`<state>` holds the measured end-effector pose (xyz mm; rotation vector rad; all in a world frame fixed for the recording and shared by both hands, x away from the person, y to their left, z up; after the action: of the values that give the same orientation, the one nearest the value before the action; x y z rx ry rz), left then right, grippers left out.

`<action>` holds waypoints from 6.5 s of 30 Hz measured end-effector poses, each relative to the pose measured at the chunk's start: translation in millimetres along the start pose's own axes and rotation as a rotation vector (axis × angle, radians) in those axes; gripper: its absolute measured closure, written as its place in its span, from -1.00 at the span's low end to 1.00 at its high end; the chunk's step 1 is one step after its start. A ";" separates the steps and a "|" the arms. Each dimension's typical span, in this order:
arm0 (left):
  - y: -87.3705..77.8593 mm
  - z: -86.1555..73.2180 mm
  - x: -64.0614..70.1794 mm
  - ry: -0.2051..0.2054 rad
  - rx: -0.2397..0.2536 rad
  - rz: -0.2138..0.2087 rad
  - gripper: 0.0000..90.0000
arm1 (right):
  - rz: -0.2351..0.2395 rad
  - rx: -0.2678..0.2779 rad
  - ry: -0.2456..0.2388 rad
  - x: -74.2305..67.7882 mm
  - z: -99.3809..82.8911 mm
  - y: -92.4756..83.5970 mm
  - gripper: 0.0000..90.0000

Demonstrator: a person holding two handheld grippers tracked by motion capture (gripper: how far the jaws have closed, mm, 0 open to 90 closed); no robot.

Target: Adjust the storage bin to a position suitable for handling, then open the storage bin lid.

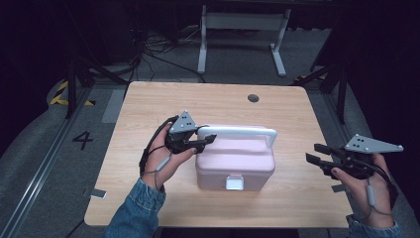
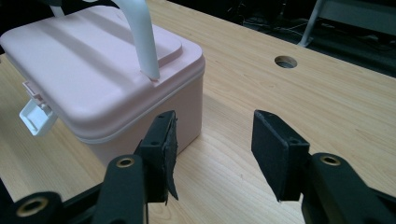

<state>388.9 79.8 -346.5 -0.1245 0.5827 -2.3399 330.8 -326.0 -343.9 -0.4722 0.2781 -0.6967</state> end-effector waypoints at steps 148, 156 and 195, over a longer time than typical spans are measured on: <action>-34.6 0.1 -14.5 -0.001 0.043 0.078 -0.20 | 0.299 0.300 0.013 -24.7 45.6 72.8 1.00; -22.1 13.4 -11.3 0.031 0.052 0.078 -0.21 | 0.285 0.319 0.018 -21.9 46.6 73.6 1.00; 2.6 40.6 -33.2 0.041 0.126 0.051 0.44 | 0.181 0.297 0.060 0.2 28.6 38.1 0.82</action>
<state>425.2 85.1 -308.9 -0.0035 0.4519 -2.3269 363.1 -291.5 -338.5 -0.1410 0.2651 -0.5636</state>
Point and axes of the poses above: each handheld gripper's, and its own axes: y roughly forward along the jaws, z roughly out of its top, x roughly to its right, the point moved 3 cm from there along y, roughly forward along the jaws, and after that the axes turned 8 degrees about z, right-handed, at the moved point
